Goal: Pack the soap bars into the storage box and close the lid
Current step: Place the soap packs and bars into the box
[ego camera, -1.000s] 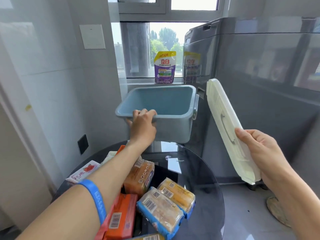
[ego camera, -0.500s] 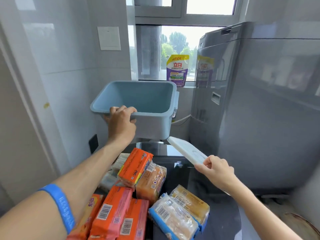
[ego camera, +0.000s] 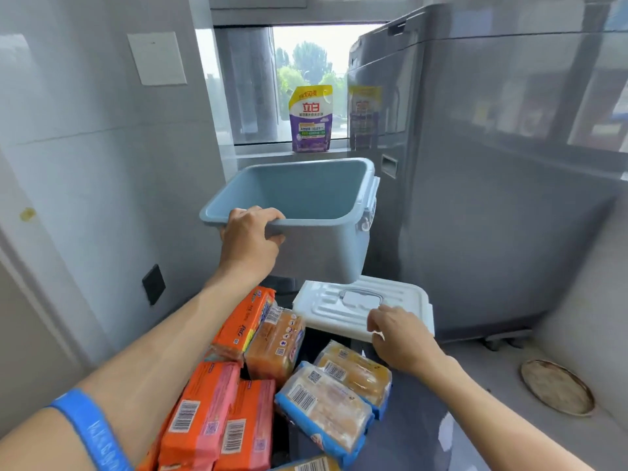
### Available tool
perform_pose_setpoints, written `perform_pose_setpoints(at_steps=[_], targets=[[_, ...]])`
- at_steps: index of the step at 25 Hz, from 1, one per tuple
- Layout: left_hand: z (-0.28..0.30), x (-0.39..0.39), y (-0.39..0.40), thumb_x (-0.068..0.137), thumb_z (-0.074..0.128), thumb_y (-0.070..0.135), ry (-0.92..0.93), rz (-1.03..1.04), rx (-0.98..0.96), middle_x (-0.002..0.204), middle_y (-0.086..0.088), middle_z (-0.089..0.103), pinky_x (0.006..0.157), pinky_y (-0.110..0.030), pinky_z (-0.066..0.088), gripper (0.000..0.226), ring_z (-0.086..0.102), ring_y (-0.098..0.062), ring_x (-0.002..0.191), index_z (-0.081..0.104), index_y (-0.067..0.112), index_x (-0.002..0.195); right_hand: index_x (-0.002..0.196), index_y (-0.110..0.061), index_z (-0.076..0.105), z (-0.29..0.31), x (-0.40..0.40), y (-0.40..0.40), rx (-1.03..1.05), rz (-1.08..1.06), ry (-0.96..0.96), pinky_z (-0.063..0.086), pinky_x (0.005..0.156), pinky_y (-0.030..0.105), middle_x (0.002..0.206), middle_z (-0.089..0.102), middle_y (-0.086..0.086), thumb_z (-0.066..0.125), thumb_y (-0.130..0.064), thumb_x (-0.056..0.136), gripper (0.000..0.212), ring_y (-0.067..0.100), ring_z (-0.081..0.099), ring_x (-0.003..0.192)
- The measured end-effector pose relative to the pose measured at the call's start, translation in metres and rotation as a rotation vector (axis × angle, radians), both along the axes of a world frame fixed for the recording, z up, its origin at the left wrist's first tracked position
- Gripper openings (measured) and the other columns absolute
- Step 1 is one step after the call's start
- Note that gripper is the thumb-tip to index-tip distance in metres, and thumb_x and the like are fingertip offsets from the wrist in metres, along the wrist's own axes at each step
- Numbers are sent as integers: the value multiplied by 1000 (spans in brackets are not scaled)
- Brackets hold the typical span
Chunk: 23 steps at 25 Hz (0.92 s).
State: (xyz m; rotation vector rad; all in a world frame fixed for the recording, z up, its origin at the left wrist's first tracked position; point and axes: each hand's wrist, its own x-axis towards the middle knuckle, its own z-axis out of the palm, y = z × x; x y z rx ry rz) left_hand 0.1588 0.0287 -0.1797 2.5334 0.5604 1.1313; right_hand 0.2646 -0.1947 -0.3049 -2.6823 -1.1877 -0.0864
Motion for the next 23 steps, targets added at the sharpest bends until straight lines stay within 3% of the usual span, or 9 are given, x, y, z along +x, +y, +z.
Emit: perform_pose_setpoints(at_steps=[3, 4, 6, 9, 12, 14, 16, 19, 23], targets=[[-13, 20, -28, 84, 72, 8, 62, -41, -15, 97, -2, 68, 91, -52, 44, 22, 49, -30, 104, 74, 22, 101, 88, -17, 64, 26, -25, -23, 407, 89, -264, 44, 50, 30, 78, 71, -2, 58, -10, 80, 12, 23, 64, 67], [-19, 26, -38, 84, 70, 8, 82, -50, -16, 92, 1, 65, 92, -53, 42, 22, 48, -28, 104, 74, 23, 98, 86, -16, 63, 37, -29, -28, 570, 75, -394, 43, 47, 30, 75, 68, -3, 60, -10, 79, 10, 22, 62, 64], [-30, 37, -57, 85, 64, 5, 130, -50, -12, 88, 7, 58, 93, -52, 38, 26, 46, -25, 104, 72, 27, 94, 96, -16, 60, 59, -28, -36, 730, 33, -570, 46, 58, 33, 89, 65, -1, 60, -13, 78, 18, 21, 56, 75], [-42, 54, -78, 86, 58, 4, 228, -26, -35, 97, 7, 63, 92, -52, 34, 31, 45, -23, 109, 70, 30, 97, 119, -18, 56, 75, -13, -39, 522, -13, -556, 40, 87, 39, 120, 60, 2, 68, -21, 75, 46, 28, 51, 107], [-47, 64, -84, 90, 56, 10, 334, -64, -60, 106, 6, 63, 86, -48, 34, 29, 44, -22, 114, 68, 33, 104, 133, -23, 52, 74, 6, -42, 216, -46, -360, 32, 102, 41, 130, 60, -4, 66, -26, 82, 53, 26, 46, 127], [-47, 68, -80, 93, 58, 20, 451, -101, -5, 116, 2, 58, 84, -45, 35, 27, 42, -24, 120, 62, 32, 116, 135, -24, 50, 68, 22, -46, 168, -92, -247, 32, 99, 39, 120, 65, -5, 57, -24, 89, 47, 23, 47, 122], [-42, 69, -64, 95, 58, 28, 597, -71, 71, 123, 0, 53, 91, -49, 38, 30, 38, -26, 124, 56, 31, 125, 120, -22, 58, 64, 35, -49, 150, -100, -225, 36, 90, 38, 107, 67, -6, 51, -24, 94, 28, 21, 48, 116], [-36, 61, -32, 98, 51, 28, 685, -22, 86, 119, -5, 55, 93, -48, 40, 19, 44, -26, 116, 62, 28, 114, 100, -22, 61, 58, 45, -52, 170, -74, -238, 36, 85, 37, 94, 66, -9, 50, -26, 96, 13, 19, 49, 109], [-37, 53, -20, 99, 49, 27, 643, -92, 45, 106, -9, 53, 79, -40, 51, 10, 58, -30, 94, 59, 28, 95, 94, -20, 61, 59, 54, -50, 211, -38, -222, 36, 84, 36, 88, 65, -8, 52, -24, 96, 10, 19, 49, 103]])
